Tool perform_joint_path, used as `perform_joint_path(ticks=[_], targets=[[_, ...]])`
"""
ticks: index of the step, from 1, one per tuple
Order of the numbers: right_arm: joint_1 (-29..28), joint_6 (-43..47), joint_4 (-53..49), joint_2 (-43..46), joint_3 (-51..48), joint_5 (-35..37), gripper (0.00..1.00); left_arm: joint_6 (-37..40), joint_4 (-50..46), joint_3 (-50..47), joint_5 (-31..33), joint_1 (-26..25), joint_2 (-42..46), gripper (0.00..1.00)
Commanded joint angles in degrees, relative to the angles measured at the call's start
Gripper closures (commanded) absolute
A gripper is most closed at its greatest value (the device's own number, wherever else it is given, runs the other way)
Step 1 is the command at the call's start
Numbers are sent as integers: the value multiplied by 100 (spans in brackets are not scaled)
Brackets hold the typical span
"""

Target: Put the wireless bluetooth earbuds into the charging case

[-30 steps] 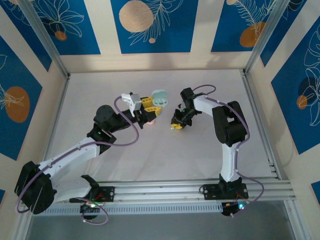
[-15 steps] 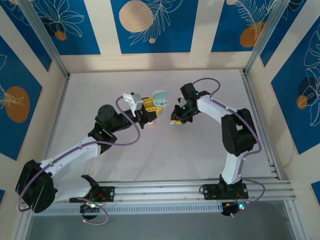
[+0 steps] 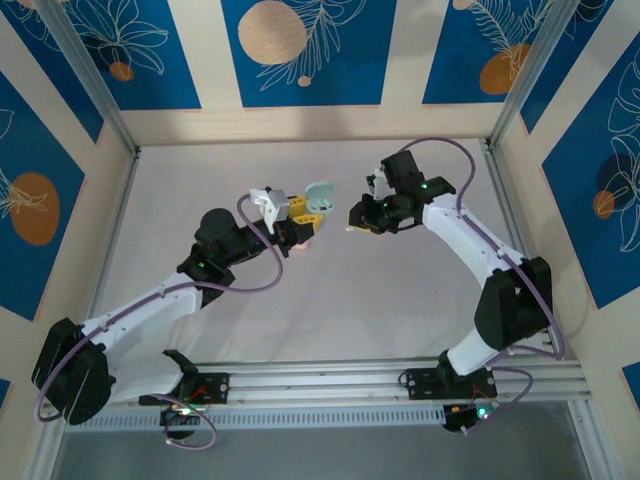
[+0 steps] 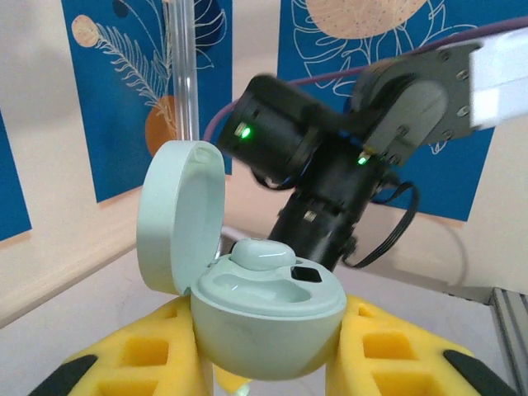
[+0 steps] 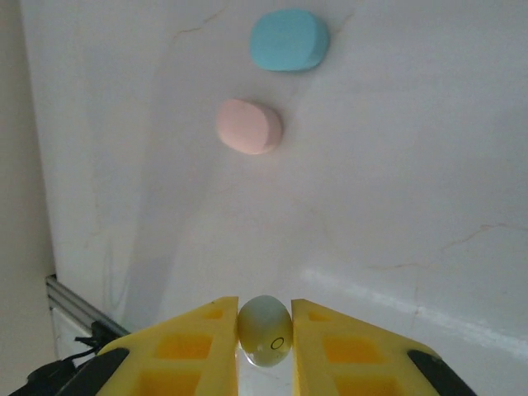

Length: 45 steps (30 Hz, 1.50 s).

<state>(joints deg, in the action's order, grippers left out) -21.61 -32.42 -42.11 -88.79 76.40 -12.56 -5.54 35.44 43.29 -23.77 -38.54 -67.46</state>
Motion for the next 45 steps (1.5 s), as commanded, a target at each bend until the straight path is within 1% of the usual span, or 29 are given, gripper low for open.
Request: perform_joint_path(ticks=[1, 9, 16, 27, 45], targets=[[36, 111, -299, 364, 156, -340, 80, 225, -45, -57, 110, -54, -54, 75], [17, 161, -587, 952, 439, -412, 80, 524, -337, -31, 180, -52, -110, 75], [-80, 229, -709, 1188, 823, -428, 80, 657, -530, -5, 175, -54, -171, 75], [-486, 295, -719, 1032, 1376, -494, 80, 866, -833, 112, 250, -113, -258, 75], [-946, 596, -903, 523, 1733, -458, 79, 844, -740, 153, 276, -170, -294, 75]])
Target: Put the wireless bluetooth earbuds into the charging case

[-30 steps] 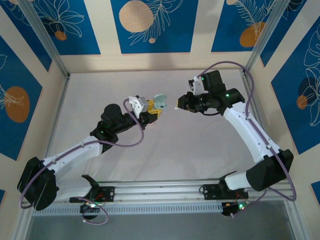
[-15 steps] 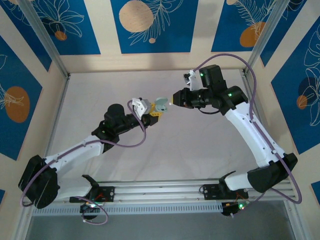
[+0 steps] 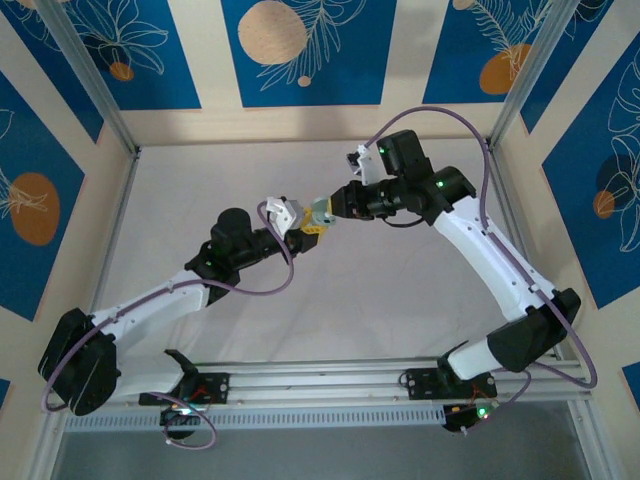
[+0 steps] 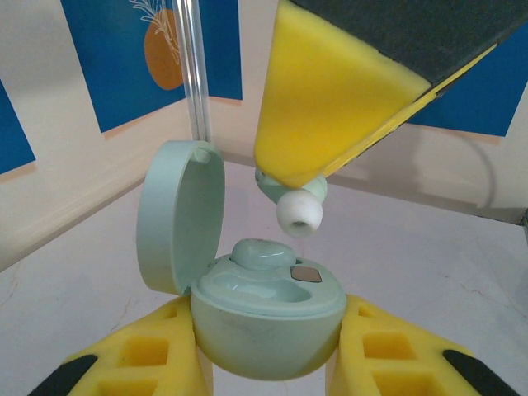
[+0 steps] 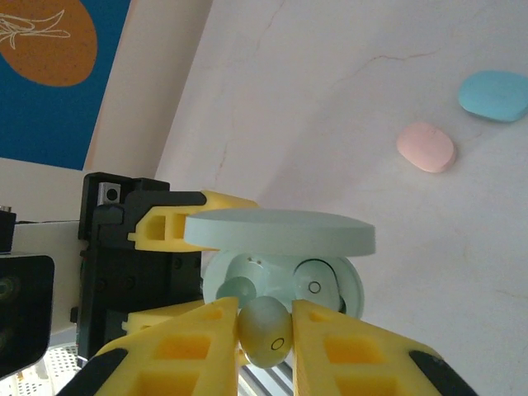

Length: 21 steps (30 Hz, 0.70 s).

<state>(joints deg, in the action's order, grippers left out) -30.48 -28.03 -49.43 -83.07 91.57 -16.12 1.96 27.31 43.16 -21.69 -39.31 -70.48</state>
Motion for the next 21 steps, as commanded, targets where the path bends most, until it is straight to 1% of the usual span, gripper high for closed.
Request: perform_joint_path(ticks=[1, 21], targets=[[-73, 165, -173, -59, 229, -102, 79, 93, 73, 174, 69, -95, 10, 75], [-322, 368, -511, -425, 529, 66, 79, 90, 97, 184, 69, -126, 35, 75]])
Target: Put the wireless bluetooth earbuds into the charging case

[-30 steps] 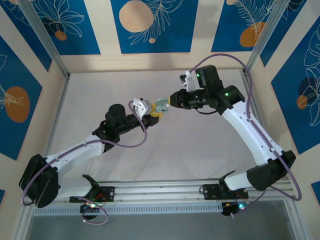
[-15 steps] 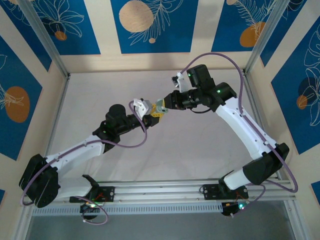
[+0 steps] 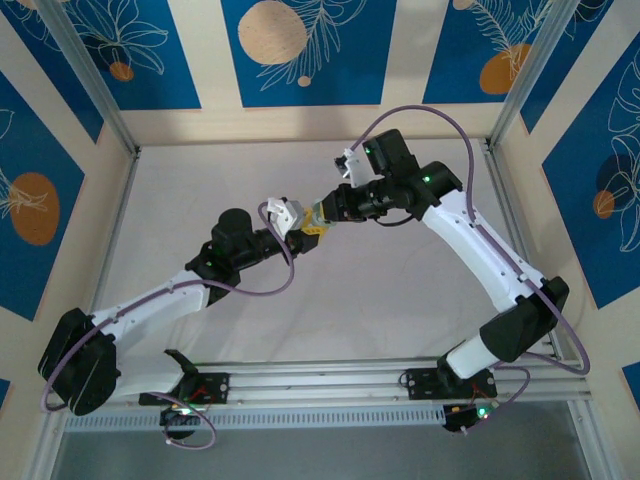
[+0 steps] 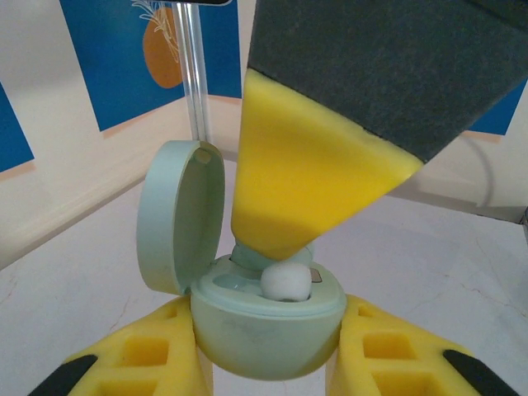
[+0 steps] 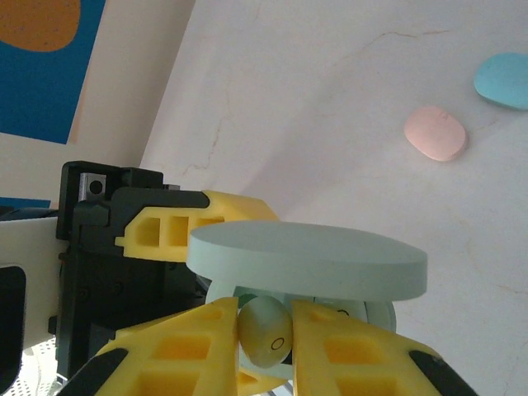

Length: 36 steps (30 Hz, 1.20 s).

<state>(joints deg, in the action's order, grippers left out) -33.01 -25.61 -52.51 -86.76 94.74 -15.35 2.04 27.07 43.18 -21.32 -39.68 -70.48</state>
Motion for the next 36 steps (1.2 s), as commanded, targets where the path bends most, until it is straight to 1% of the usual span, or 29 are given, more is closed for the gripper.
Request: perform_joint_path(ticks=[1, 6, 14, 22, 31, 36], targets=[[-74, 130, -198, -65, 228, -33, 80, 88, 129, 182, 27, -84, 34, 75], [-127, 173, -260, -129, 288, -121, 79, 77, 149, 182, 15, -87, 23, 75], [-142, 206, -343, -184, 344, -126, 73, 59, 150, 173, 22, -88, 54, 75], [-122, 174, -278, -145, 354, -246, 71, 59, 132, 165, 32, -81, 81, 75], [-31, 108, -211, 37, 302, -344, 67, 70, 162, 157, 23, -92, 65, 75], [205, 26, 171, 486, 28, -529, 65, 64, 312, 88, 5, -95, 95, 75]])
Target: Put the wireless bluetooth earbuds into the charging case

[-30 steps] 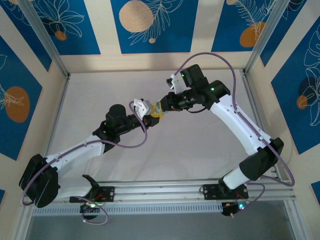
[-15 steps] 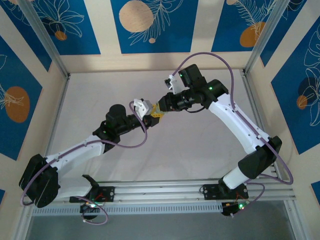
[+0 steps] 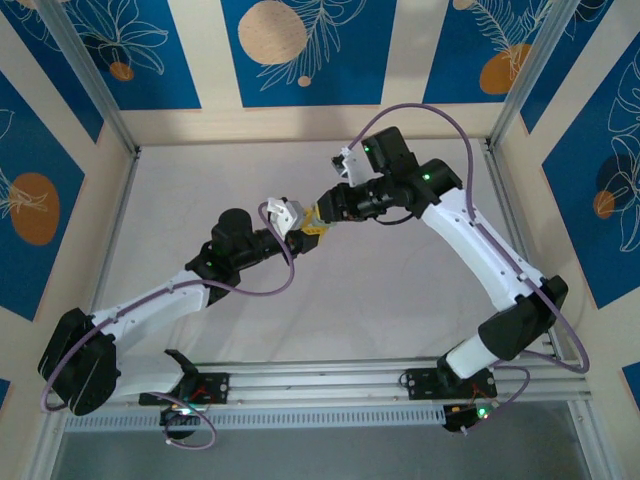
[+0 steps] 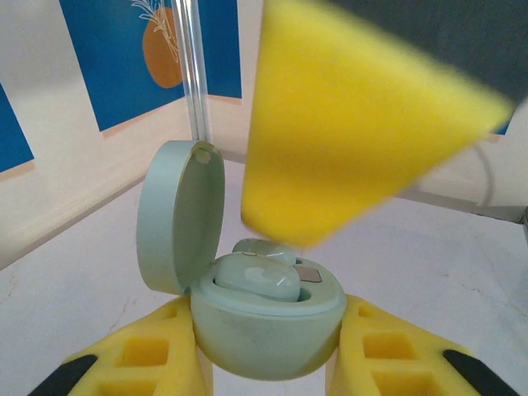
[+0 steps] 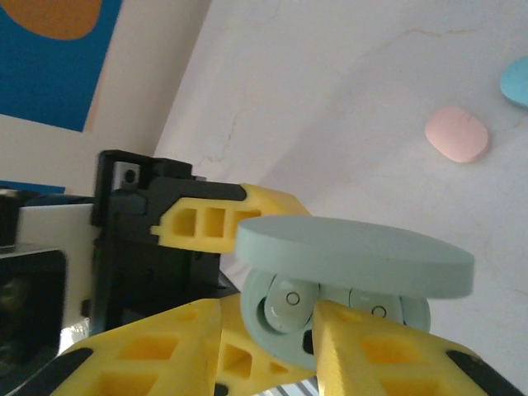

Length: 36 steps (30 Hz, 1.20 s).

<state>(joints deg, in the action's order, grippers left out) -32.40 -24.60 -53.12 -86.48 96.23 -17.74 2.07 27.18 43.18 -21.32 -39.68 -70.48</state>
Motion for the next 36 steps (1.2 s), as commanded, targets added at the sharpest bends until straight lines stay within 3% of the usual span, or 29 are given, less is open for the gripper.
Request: perform_joint_path(ticks=[1, 16, 27, 36], targets=[[212, -102, 346, 566, -211, -343, 64, 53, 370, 65, 10, -84, 96, 75], [1428, -1262, 2041, 1857, -1751, -469, 57, -153, 1234, -90, -247, -100, 107, 75], [1924, -2171, 2593, 1447, -1776, -1427, 49, -736, 1746, -82, -398, -93, 24, 75], [1881, -2636, 2615, 833, -1284, -1899, 47, -1103, 2117, -38, -537, -99, -177, 75]])
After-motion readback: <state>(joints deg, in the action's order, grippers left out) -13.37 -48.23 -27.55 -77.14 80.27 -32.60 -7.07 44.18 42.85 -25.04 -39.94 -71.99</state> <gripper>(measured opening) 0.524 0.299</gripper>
